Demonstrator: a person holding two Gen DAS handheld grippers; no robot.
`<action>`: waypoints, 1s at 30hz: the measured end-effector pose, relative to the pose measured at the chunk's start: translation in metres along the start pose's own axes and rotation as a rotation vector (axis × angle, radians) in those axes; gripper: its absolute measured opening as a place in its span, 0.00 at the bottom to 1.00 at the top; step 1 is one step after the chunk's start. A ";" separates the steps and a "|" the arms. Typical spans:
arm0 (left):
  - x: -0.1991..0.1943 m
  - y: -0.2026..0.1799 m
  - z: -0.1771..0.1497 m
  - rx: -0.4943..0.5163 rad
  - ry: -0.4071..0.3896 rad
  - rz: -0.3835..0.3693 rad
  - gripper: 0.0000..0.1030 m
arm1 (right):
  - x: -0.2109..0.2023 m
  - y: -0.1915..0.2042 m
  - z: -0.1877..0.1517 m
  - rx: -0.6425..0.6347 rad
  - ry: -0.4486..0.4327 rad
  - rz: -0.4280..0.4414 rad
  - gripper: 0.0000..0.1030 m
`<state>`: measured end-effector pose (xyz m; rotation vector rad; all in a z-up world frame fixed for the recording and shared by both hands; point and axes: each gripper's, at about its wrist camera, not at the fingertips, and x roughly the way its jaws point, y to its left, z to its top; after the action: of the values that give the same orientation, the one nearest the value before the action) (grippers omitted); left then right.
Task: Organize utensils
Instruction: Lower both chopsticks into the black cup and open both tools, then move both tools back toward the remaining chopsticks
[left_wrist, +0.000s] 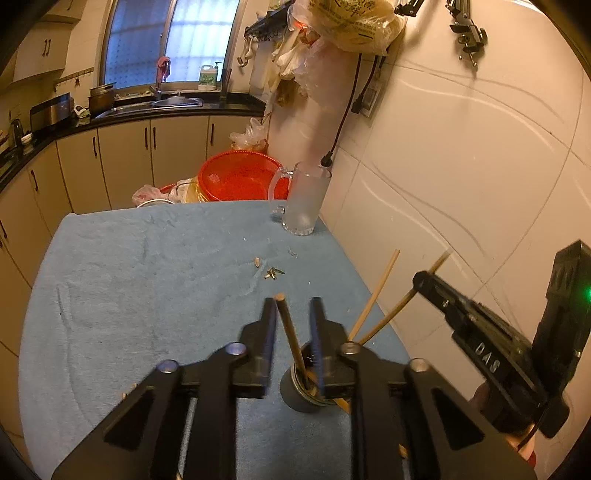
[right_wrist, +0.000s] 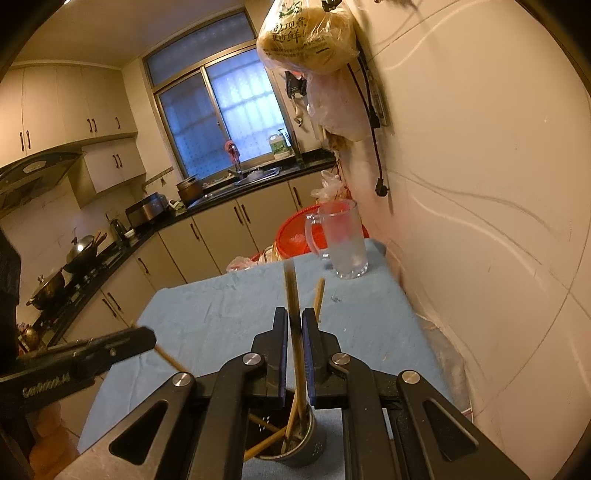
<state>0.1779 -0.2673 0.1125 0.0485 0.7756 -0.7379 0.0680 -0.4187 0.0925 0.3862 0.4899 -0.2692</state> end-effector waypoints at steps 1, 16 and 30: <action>-0.003 0.000 0.001 0.000 -0.008 0.001 0.20 | -0.003 -0.001 0.003 0.001 -0.009 -0.003 0.09; -0.069 0.020 -0.017 -0.010 -0.112 0.069 0.43 | -0.076 -0.001 -0.005 -0.018 -0.114 -0.045 0.84; -0.099 0.106 -0.154 -0.104 0.127 0.277 0.73 | -0.074 0.046 -0.127 -0.036 0.169 -0.040 0.98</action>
<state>0.1015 -0.0834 0.0419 0.1071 0.9062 -0.4341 -0.0303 -0.3125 0.0405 0.3659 0.6677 -0.2669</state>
